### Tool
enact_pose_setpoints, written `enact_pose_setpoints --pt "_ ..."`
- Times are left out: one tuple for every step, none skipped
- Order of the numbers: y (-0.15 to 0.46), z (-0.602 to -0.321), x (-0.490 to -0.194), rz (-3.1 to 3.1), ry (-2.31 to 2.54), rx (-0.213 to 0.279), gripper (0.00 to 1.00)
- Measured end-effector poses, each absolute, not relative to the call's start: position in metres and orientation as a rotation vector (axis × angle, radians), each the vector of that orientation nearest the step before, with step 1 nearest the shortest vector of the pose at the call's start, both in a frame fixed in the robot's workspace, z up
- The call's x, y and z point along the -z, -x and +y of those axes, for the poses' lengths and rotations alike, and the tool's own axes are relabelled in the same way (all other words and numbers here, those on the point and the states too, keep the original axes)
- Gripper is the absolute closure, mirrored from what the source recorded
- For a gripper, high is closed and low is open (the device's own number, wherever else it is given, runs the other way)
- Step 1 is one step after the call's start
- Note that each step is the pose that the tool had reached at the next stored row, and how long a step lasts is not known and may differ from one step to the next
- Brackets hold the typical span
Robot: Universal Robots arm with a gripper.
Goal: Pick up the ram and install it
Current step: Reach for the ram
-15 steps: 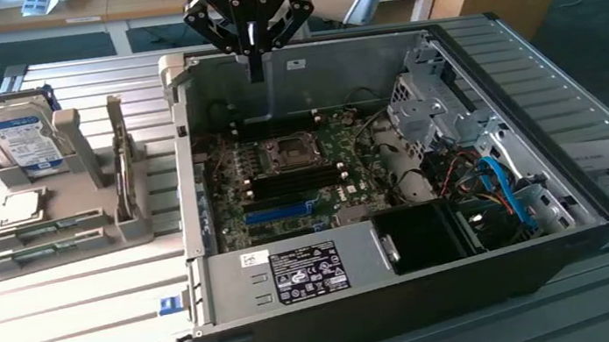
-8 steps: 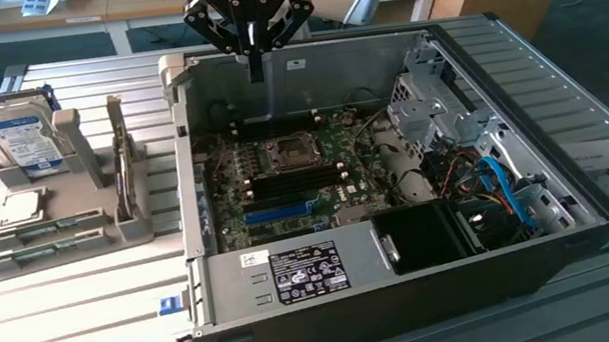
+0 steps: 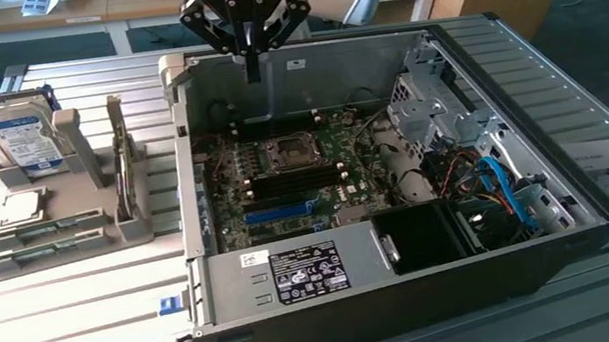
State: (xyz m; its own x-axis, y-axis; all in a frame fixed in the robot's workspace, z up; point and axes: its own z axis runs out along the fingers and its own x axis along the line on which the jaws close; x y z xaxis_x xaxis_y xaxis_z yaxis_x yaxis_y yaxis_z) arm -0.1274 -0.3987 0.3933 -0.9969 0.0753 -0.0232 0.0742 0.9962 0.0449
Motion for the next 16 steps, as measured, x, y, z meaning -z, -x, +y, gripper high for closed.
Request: enact_pose_setpoints --pt "0.13 -0.399 -0.393 3.114 -0.117 -0.069 0.9" --pt "0.133 -0.398 -0.393 3.114 -0.117 -0.069 0.9" --pt "0.135 -0.398 -0.393 3.114 -0.117 -0.069 0.9" --pt "0.138 -0.398 -0.393 3.114 -0.116 -0.069 0.9" --pt "0.141 -0.398 -0.393 3.114 -0.117 -0.069 0.9" --pt "0.143 -0.398 -0.393 3.114 -0.117 -0.069 0.9" --pt "0.146 -0.398 -0.393 3.114 -0.117 -0.069 0.9" --pt "0.15 -0.398 -0.393 3.114 -0.117 -0.069 0.9" --pt "0.153 -0.398 -0.393 3.114 -0.116 -0.069 0.9" --pt "0.157 -0.398 -0.393 3.114 -0.116 -0.069 0.9" --pt "0.161 -0.398 -0.393 3.114 -0.117 -0.069 0.9" --pt "0.164 -0.398 -0.393 3.114 -0.117 -0.069 0.9" --pt "0.168 -0.398 -0.393 3.114 -0.117 -0.069 0.9" --pt "0.172 -0.398 -0.393 3.114 -0.116 -0.069 0.9" --pt "0.176 -0.398 -0.393 3.114 -0.117 -0.069 0.9" --pt "0.179 -0.398 -0.393 3.114 -0.117 -0.069 0.9"
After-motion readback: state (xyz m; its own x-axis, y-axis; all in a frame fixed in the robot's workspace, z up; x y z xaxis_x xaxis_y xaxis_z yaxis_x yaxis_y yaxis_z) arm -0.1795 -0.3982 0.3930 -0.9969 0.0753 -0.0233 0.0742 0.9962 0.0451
